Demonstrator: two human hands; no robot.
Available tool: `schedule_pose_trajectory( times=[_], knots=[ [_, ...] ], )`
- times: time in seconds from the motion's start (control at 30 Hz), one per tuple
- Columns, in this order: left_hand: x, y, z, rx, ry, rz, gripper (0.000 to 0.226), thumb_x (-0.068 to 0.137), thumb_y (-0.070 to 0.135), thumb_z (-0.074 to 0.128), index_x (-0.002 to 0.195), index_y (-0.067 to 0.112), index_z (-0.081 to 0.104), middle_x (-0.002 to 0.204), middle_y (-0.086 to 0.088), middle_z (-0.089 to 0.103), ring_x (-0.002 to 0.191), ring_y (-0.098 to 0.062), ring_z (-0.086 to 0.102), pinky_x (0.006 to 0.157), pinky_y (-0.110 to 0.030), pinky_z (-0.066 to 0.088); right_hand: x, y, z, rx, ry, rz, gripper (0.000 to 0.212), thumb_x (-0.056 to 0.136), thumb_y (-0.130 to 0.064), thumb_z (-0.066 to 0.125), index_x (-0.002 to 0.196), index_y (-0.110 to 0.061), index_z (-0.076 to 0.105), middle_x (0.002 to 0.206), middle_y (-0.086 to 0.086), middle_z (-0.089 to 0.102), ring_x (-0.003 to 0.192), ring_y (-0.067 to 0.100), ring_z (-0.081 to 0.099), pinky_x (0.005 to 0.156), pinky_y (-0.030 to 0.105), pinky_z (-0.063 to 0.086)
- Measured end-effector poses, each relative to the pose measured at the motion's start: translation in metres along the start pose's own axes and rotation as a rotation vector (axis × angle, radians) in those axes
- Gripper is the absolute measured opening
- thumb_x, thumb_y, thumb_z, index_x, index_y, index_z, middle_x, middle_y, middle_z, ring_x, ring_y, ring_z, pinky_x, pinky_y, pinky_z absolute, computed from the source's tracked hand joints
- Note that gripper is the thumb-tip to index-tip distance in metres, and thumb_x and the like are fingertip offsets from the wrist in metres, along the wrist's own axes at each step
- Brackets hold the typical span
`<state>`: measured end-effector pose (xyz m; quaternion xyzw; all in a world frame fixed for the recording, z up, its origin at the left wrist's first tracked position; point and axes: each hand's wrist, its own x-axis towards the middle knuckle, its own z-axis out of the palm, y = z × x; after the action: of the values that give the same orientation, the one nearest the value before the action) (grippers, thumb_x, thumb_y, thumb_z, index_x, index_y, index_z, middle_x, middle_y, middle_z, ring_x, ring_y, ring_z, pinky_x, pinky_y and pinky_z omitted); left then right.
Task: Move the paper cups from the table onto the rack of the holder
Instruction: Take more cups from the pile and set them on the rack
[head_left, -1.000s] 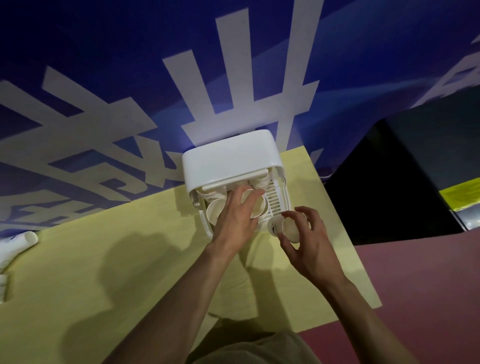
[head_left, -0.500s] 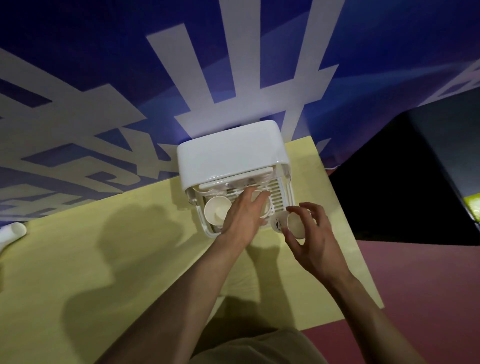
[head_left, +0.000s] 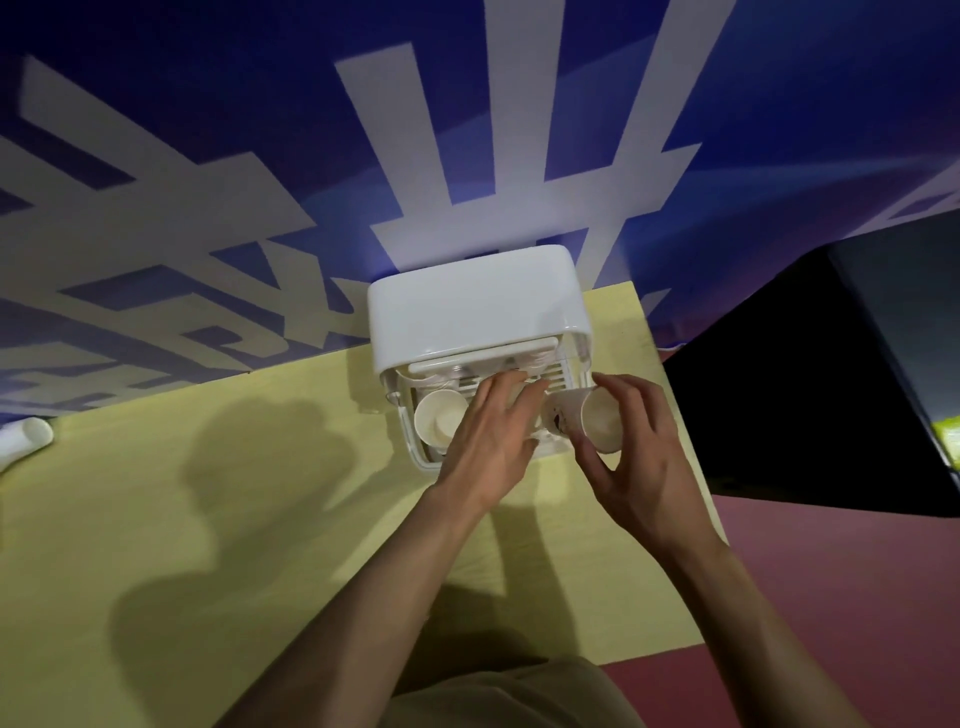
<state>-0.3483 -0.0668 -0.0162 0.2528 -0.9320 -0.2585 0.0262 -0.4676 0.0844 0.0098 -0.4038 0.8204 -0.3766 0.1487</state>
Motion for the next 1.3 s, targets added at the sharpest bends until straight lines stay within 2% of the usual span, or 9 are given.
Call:
schedule_pose_trajectory(
  times=[0.07, 0.13, 0.27, 0.4, 0.57, 0.83, 1.0, 1.13, 1.3],
  knots=[
    [-0.009, -0.002, -0.006, -0.048, 0.043, -0.035, 0.075, 0.081, 0.008, 0.079, 0.146, 0.022, 0.045, 0.143, 0.001, 0.040, 0.136, -0.020, 0.038, 0.108, -0.036, 0.047, 0.009, -0.010, 0.002, 0.007, -0.005, -0.046, 0.055, 0.095, -0.031, 0.071, 0.144, -0.022, 0.046, 0.141, -0.003, 0.045, 0.128, 0.017, 0.052, 0.097, 0.026, 0.051],
    [-0.017, -0.006, -0.011, -0.081, 0.080, -0.079, 0.072, 0.082, 0.008, 0.077, 0.145, 0.024, 0.045, 0.142, 0.004, 0.040, 0.134, -0.018, 0.039, 0.107, -0.034, 0.047, 0.015, -0.018, 0.008, -0.002, -0.029, -0.089, 0.053, 0.095, -0.031, 0.071, 0.142, -0.022, 0.048, 0.141, -0.002, 0.045, 0.128, 0.018, 0.052, 0.096, 0.032, 0.054],
    [-0.035, -0.011, -0.021, -0.083, 0.147, -0.137, 0.064, 0.088, 0.014, 0.073, 0.144, 0.025, 0.045, 0.139, 0.006, 0.041, 0.133, -0.014, 0.039, 0.107, -0.029, 0.043, 0.020, -0.028, 0.024, -0.119, -0.126, -0.110, 0.054, 0.092, -0.033, 0.073, 0.141, -0.027, 0.050, 0.144, -0.004, 0.044, 0.126, 0.022, 0.053, 0.076, 0.046, 0.061],
    [-0.052, -0.019, -0.029, -0.086, 0.187, -0.159, 0.055, 0.089, 0.015, 0.071, 0.140, 0.023, 0.050, 0.136, 0.005, 0.043, 0.132, -0.014, 0.043, 0.110, -0.027, 0.043, 0.024, -0.024, 0.040, -0.253, -0.179, -0.125, 0.057, 0.091, -0.033, 0.076, 0.143, -0.024, 0.053, 0.149, 0.000, 0.046, 0.130, 0.025, 0.052, 0.070, 0.045, 0.061],
    [-0.070, -0.027, -0.033, -0.088, 0.228, -0.201, 0.051, 0.090, 0.018, 0.071, 0.138, 0.022, 0.053, 0.135, 0.007, 0.044, 0.128, -0.011, 0.043, 0.109, -0.018, 0.034, 0.025, -0.017, 0.061, -0.312, -0.197, -0.117, 0.059, 0.090, -0.036, 0.077, 0.143, -0.023, 0.055, 0.148, 0.002, 0.050, 0.130, 0.027, 0.053, 0.079, 0.040, 0.057],
    [-0.108, -0.043, -0.041, -0.143, 0.225, -0.289, 0.045, 0.091, 0.021, 0.071, 0.134, 0.020, 0.056, 0.134, 0.007, 0.046, 0.125, -0.011, 0.046, 0.104, -0.021, 0.041, 0.035, -0.010, 0.086, -0.312, -0.290, -0.038, 0.064, 0.084, -0.036, 0.082, 0.140, -0.022, 0.055, 0.142, 0.002, 0.052, 0.117, 0.031, 0.061, 0.077, 0.041, 0.056],
    [-0.129, -0.053, -0.049, -0.189, 0.252, -0.336, 0.046, 0.089, 0.018, 0.073, 0.132, 0.023, 0.058, 0.129, 0.008, 0.048, 0.121, -0.010, 0.049, 0.101, -0.015, 0.035, 0.024, -0.024, 0.083, -0.347, -0.247, -0.048, 0.070, 0.082, -0.034, 0.085, 0.141, -0.012, 0.055, 0.146, 0.016, 0.051, 0.129, 0.040, 0.049, 0.101, 0.052, 0.050],
    [-0.144, -0.065, -0.057, -0.210, 0.279, -0.355, 0.045, 0.090, 0.019, 0.072, 0.132, 0.024, 0.057, 0.128, 0.010, 0.047, 0.120, -0.009, 0.049, 0.101, -0.016, 0.035, 0.000, -0.049, 0.083, -0.285, -0.141, -0.123, 0.063, 0.083, -0.033, 0.083, 0.136, -0.011, 0.057, 0.141, 0.015, 0.054, 0.125, 0.038, 0.047, 0.098, 0.052, 0.050],
    [-0.169, -0.091, -0.070, -0.206, 0.290, -0.382, 0.044, 0.092, 0.023, 0.071, 0.133, 0.025, 0.056, 0.130, 0.012, 0.046, 0.122, -0.006, 0.048, 0.104, -0.017, 0.037, -0.026, -0.103, 0.106, -0.203, -0.150, -0.210, 0.053, 0.091, -0.039, 0.075, 0.135, -0.016, 0.055, 0.143, 0.009, 0.050, 0.127, 0.033, 0.046, 0.094, 0.047, 0.053]
  ],
)
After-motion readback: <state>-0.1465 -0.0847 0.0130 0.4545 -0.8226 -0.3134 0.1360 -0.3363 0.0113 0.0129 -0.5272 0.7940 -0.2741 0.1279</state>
